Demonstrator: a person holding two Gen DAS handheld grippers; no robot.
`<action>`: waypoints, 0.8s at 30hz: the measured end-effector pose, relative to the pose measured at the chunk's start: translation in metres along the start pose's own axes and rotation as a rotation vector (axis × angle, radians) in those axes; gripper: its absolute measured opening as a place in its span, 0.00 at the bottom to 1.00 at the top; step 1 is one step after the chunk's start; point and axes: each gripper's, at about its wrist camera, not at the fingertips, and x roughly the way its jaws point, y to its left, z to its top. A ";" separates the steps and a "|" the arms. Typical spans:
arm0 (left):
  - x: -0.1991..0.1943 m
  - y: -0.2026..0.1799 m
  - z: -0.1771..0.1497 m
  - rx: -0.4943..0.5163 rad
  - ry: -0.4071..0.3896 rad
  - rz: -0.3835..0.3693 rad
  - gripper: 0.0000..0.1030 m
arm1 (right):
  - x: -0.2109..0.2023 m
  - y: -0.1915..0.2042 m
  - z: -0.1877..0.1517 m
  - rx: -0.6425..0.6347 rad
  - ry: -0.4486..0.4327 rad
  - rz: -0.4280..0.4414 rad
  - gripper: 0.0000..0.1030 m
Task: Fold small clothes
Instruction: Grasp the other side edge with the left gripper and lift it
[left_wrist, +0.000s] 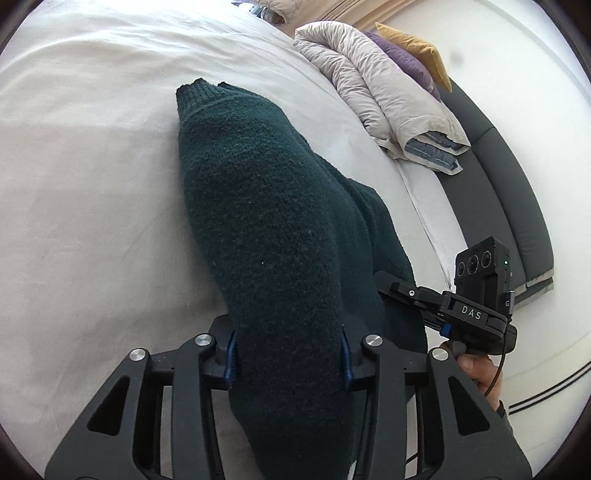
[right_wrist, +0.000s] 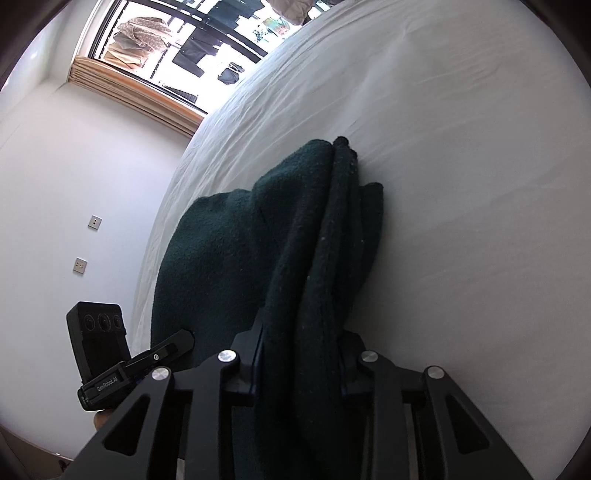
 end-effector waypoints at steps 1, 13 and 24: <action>-0.011 -0.004 -0.003 0.013 -0.011 -0.001 0.36 | -0.005 0.008 -0.003 -0.009 -0.012 -0.006 0.27; -0.201 0.009 -0.143 0.085 -0.102 0.127 0.36 | -0.030 0.138 -0.154 -0.195 -0.001 0.056 0.26; -0.280 0.058 -0.187 0.034 -0.151 0.179 0.37 | 0.006 0.205 -0.214 -0.251 0.067 0.071 0.26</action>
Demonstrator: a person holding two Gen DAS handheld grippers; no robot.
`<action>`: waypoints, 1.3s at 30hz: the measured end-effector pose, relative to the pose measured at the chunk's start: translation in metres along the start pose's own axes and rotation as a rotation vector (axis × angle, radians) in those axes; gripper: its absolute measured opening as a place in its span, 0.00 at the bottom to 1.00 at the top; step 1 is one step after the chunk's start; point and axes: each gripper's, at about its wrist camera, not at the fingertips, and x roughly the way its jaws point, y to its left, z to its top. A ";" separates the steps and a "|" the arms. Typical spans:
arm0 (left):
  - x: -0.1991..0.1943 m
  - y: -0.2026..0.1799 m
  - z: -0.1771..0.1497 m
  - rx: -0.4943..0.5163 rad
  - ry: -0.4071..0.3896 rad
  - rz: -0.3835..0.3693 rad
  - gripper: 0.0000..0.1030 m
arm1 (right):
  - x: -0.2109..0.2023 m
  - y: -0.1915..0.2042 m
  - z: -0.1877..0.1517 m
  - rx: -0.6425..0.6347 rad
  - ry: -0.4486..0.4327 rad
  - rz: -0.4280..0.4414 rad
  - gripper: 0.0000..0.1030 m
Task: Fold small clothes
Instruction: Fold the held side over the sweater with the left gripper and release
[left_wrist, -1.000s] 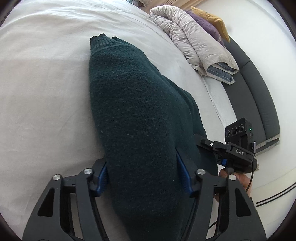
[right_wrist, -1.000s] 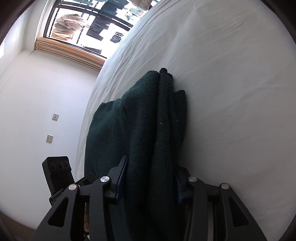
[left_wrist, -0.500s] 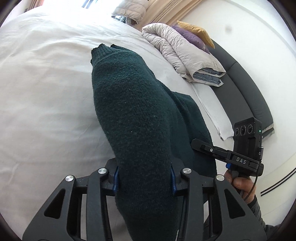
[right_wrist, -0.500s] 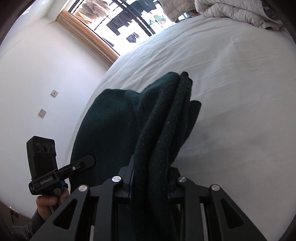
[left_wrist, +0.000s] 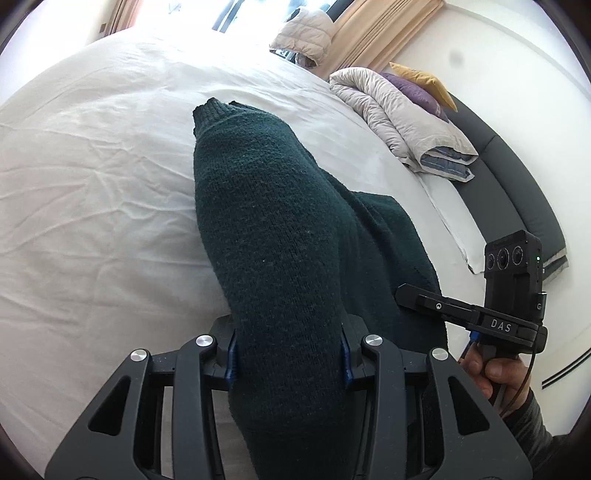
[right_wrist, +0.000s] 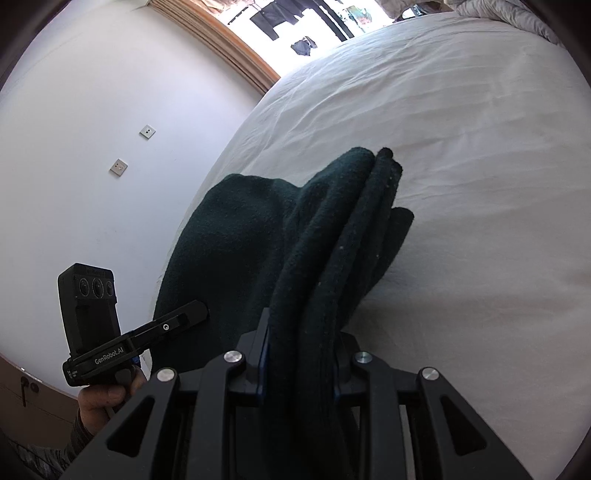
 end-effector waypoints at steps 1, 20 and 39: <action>-0.002 0.003 0.005 0.009 -0.003 0.003 0.37 | 0.001 0.001 0.006 0.000 -0.003 0.000 0.26; 0.056 0.093 0.049 -0.005 -0.004 -0.027 0.57 | 0.063 -0.067 0.049 0.115 0.002 0.071 0.44; -0.011 0.019 -0.014 0.221 -0.079 0.238 0.60 | 0.005 -0.017 -0.015 0.120 -0.100 0.201 0.42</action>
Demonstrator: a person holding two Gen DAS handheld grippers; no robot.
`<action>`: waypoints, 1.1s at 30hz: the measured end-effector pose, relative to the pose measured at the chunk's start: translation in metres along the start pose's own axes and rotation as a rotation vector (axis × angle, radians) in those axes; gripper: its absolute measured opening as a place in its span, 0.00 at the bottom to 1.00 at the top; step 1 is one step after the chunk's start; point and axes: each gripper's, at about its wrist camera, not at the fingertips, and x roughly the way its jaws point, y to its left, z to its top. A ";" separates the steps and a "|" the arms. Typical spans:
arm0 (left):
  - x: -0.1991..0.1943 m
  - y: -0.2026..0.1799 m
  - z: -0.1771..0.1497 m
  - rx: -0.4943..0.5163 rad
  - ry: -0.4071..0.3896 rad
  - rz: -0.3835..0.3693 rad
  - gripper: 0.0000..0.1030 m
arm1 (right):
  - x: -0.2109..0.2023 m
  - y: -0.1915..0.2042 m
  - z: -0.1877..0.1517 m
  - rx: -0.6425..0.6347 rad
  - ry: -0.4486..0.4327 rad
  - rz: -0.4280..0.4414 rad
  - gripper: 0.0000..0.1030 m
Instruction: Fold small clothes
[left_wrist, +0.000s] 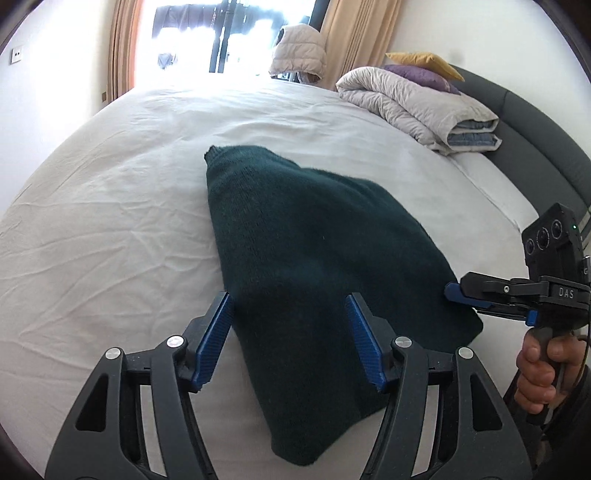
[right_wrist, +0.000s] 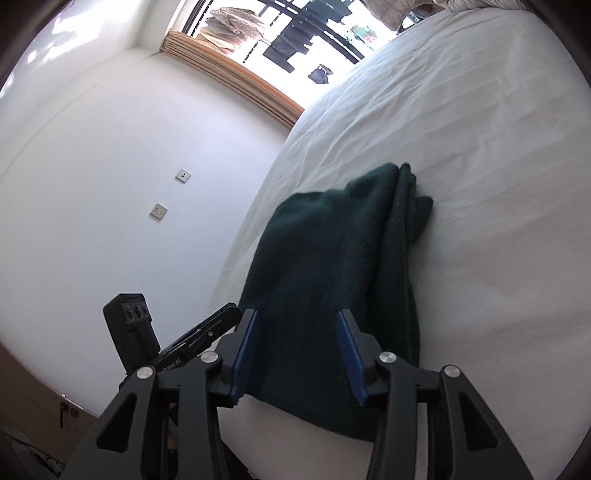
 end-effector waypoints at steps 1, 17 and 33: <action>0.002 -0.001 -0.007 0.002 0.015 0.009 0.60 | 0.005 -0.003 -0.006 0.010 0.014 -0.006 0.41; 0.006 0.010 -0.057 -0.025 0.040 0.038 0.63 | -0.024 -0.031 -0.046 0.024 0.001 0.012 0.18; -0.193 -0.118 -0.050 0.210 -0.609 0.439 1.00 | -0.127 0.112 -0.063 -0.444 -0.515 -0.457 0.96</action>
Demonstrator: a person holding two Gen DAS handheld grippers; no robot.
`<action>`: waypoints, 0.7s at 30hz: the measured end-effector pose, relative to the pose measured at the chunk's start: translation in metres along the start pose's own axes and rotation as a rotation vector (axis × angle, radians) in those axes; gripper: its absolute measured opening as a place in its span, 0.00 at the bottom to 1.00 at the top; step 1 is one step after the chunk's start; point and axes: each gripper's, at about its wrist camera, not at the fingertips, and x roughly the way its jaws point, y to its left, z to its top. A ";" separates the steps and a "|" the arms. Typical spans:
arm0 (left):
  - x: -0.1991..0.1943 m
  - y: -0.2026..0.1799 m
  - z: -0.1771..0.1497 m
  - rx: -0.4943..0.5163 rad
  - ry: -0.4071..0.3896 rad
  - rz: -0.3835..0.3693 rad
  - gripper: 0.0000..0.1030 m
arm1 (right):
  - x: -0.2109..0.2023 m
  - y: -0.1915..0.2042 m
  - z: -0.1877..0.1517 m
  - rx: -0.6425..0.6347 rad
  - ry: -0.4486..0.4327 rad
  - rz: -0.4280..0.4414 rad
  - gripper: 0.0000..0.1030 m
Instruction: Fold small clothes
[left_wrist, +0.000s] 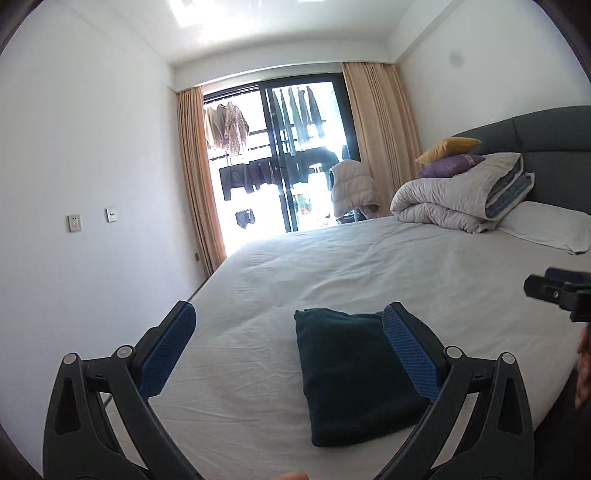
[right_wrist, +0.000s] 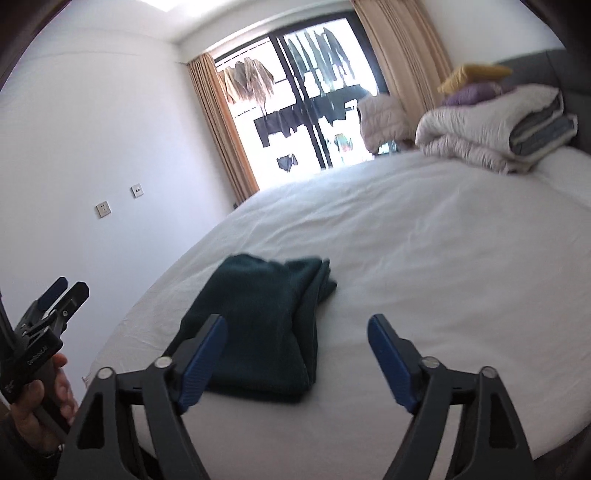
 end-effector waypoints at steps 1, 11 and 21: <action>-0.003 -0.001 0.008 -0.007 0.016 0.005 1.00 | -0.012 0.008 0.009 -0.025 -0.070 -0.020 1.00; -0.032 0.008 0.053 -0.095 0.134 0.012 1.00 | -0.080 0.056 0.071 -0.166 -0.259 -0.139 1.00; 0.021 -0.003 -0.027 -0.156 0.472 -0.024 1.00 | -0.042 0.030 0.031 -0.015 0.089 -0.258 1.00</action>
